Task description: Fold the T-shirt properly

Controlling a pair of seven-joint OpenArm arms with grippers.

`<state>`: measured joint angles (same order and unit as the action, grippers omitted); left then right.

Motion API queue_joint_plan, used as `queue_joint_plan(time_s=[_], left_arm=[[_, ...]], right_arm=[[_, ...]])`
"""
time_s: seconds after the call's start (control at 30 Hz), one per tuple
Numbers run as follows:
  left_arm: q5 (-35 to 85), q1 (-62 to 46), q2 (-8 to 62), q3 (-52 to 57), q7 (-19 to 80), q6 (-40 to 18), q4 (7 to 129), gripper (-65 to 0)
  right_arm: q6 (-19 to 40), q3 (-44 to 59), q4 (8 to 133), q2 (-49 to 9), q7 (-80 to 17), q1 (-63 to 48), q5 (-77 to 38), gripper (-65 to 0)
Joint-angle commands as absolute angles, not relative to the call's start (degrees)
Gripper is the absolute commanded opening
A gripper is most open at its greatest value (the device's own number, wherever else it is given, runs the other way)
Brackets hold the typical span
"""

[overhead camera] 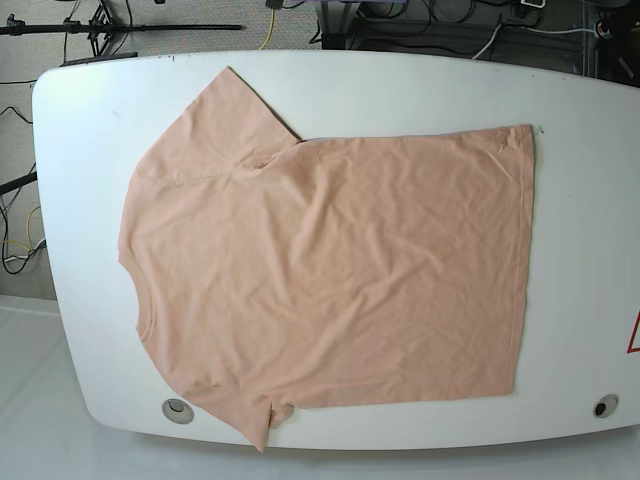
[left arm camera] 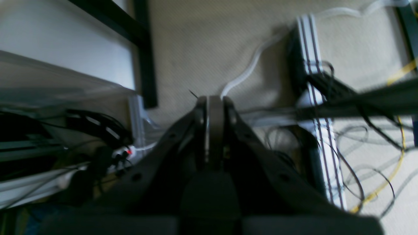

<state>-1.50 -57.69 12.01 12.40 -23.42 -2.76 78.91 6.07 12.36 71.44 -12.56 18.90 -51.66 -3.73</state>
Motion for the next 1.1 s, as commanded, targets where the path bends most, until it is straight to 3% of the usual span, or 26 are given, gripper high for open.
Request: queue_joint_plan(time_s=[0.0, 0.5, 1.07], left_arm=[[-1.2, -60.0, 12.4, 12.6, -24.1, -2.5, 81.6, -65.0], [-2.4, -63.2, 12.3, 13.4, -23.2, -2.5, 91.7, -65.0], [-1.8, -65.2, 12.7, 15.9, -21.4, -3.0, 103.0, -65.0]], right_arm=[[5.8, 12.7, 74.4, -13.0, 19.7, -54.0, -4.0, -65.0], [6.3, 14.4, 89.1, -12.4, 19.2, -57.7, -3.6, -65.0], [6.4, 21.3, 108.2, -12.6, 9.2, -58.6, -6.2, -65.0]])
